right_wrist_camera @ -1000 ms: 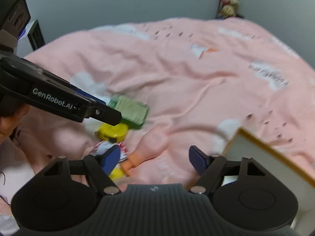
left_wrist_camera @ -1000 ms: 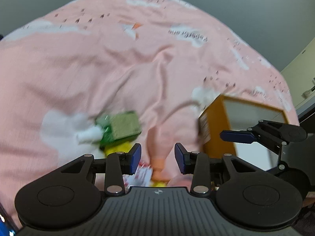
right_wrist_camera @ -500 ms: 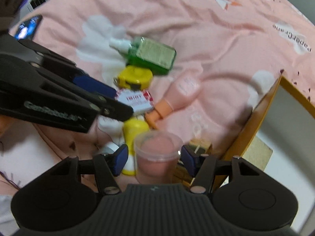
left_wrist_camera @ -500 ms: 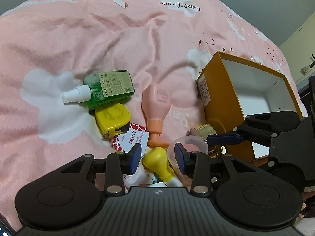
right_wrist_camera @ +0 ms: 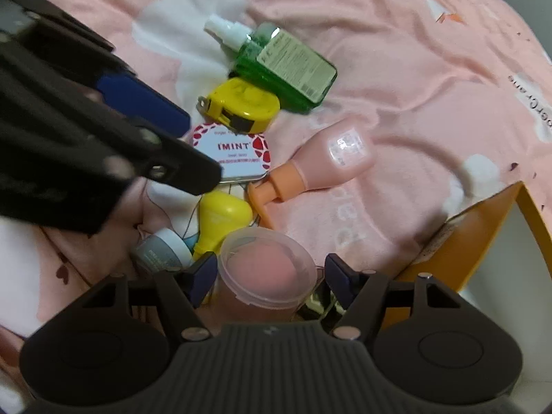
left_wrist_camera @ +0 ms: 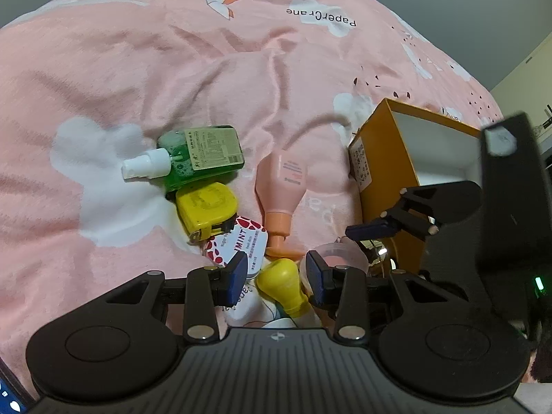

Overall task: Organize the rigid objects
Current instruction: 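Grasp the clear pink cup with the right tool while the left tool grasps the green spray bottle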

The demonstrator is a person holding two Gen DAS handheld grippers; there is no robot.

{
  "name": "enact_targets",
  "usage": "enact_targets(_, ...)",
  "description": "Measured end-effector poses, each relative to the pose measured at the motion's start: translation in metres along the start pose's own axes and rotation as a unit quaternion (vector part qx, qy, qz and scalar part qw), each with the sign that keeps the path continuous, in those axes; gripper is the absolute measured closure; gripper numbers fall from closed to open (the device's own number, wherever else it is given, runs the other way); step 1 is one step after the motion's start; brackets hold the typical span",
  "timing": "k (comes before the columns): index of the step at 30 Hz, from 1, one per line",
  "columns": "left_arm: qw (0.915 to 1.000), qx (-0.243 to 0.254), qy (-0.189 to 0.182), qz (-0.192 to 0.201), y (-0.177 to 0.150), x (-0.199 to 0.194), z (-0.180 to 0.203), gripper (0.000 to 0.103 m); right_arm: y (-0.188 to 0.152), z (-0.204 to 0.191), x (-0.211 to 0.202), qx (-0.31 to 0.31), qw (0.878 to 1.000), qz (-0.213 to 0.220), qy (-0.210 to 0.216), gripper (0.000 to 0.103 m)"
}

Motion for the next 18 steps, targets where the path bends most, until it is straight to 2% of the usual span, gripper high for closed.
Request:
enact_targets(2,1.0,-0.002,0.0,0.0,0.0,0.0,-0.002,0.058,0.001,0.008,0.007,0.012,1.0,-0.009,0.014,0.027)
enact_targets(3,1.0,-0.005,0.001,0.001,0.0,-0.001,-0.004,0.058,0.001,0.012,0.01,0.019,1.0,-0.013,0.02,0.027)
enact_targets(4,0.9999,-0.01,0.002,0.003,0.001,-0.001,-0.005,0.058,0.001,0.015,0.012,0.025,0.999,-0.012,0.029,0.029)
enact_targets(5,0.9999,-0.015,0.004,0.007,0.003,-0.002,-0.007,0.058,0.0,0.018,0.012,0.032,0.999,-0.006,0.039,0.038)
enact_targets(7,0.9997,-0.018,0.004,0.018,0.006,-0.004,-0.01,0.058,-0.002,0.024,0.009,0.05,0.997,0.0,0.055,0.039)
enact_targets(12,0.9993,0.001,0.016,0.033,0.019,-0.006,-0.006,0.058,-0.004,0.036,-0.014,0.045,0.998,0.039,0.031,0.039)
enact_targets(16,0.9962,0.058,0.05,0.041,0.032,-0.007,0.009,0.057,0.001,0.053,-0.03,0.06,0.995,0.076,0.0,0.039)
enact_targets(18,0.992,0.096,0.068,0.044,0.037,-0.006,0.017,0.05,0.006,0.062,-0.029,0.067,0.994,0.084,-0.016,0.039)
Point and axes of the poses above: each gripper's, at about its wrist camera, not at the fingertips, and x roughly the way its jaws point, z to its right, y to its top, the point moved 1 cm from there along x, roughly the way its jaws point, and after that the axes turned 15 degrees about -x, right-handed, at the moved point
